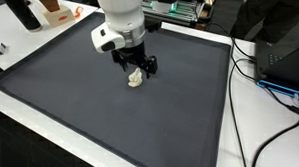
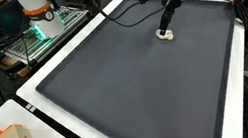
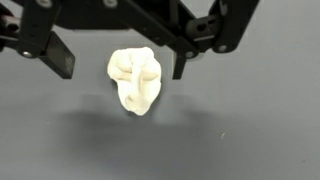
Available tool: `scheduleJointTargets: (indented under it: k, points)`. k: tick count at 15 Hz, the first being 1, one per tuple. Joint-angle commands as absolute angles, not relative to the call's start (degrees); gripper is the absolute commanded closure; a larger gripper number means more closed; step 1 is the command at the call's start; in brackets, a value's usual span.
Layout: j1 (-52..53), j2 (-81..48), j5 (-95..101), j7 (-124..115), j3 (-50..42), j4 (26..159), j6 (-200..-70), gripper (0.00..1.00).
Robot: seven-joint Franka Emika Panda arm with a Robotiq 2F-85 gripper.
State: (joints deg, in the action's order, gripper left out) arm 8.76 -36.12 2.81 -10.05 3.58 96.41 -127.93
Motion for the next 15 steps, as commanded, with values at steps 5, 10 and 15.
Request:
scheduleJointTargets:
  k: [5, 10, 15]
  points:
    - [12.2, -29.6, 3.1, -20.2, 1.6, 100.2, -131.8, 0.0]
    - [11.5, -26.4, -1.6, -31.6, 1.2, 100.2, -128.9, 0.0]
    - [7.1, -25.9, -12.0, -33.4, 1.6, 101.8, -129.5, 0.0]
